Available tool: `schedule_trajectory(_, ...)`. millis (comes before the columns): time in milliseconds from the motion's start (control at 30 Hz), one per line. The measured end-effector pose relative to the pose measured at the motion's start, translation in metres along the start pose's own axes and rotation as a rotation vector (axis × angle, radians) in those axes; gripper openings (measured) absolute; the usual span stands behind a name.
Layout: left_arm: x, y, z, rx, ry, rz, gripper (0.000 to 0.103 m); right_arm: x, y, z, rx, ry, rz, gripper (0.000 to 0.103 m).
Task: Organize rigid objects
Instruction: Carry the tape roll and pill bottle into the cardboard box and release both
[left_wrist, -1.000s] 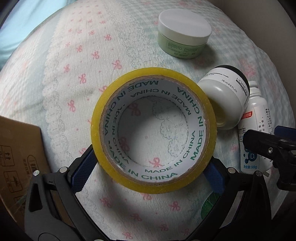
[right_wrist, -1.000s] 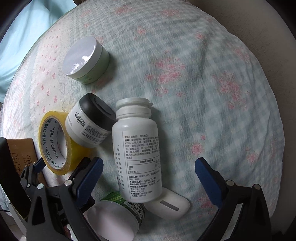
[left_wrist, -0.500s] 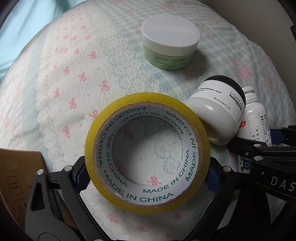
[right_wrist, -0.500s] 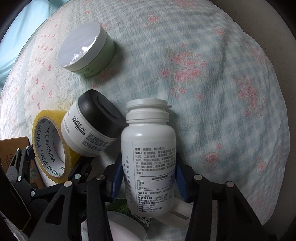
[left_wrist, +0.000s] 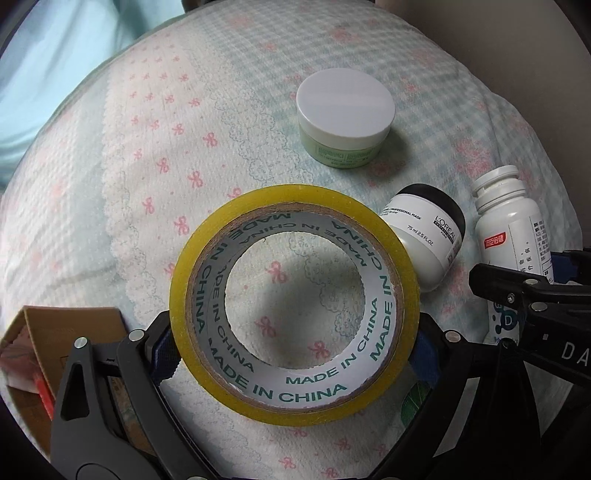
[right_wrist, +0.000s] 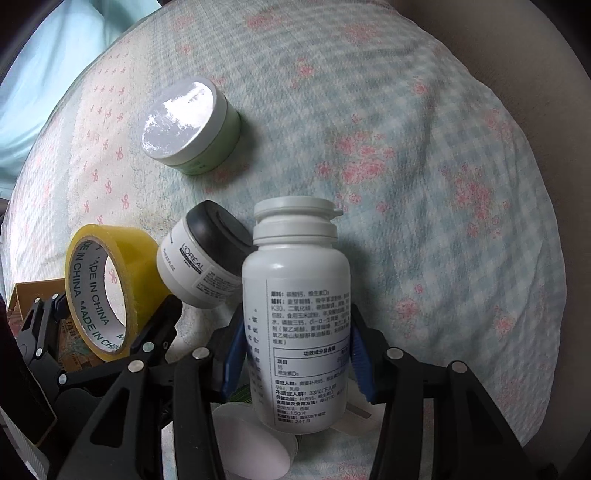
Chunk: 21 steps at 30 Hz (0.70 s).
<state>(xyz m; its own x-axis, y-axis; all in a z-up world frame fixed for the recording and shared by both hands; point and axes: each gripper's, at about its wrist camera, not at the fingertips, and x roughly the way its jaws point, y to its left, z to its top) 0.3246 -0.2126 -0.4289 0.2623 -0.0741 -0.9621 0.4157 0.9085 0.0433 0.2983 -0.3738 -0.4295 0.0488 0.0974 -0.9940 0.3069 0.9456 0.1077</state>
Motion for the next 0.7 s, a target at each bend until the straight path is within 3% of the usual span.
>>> schedule_trajectory(333,-0.103,0.018,0.008,-0.020,-0.117,-0.002,0.096,-0.105,0.004,-0.012,-0.001,-0.144,0.010,0.046)
schedule_trajectory(533,-0.180,0.059,-0.007,-0.061,-0.189,-0.030,0.096,-0.174,0.035,-0.041,-0.054,-0.236,0.004,0.046)
schedule_trajectory(700,-0.239,0.107,-0.031,-0.093,-0.239,-0.006,0.096,-0.219,0.071,-0.067,-0.098,-0.295,0.029,0.046)
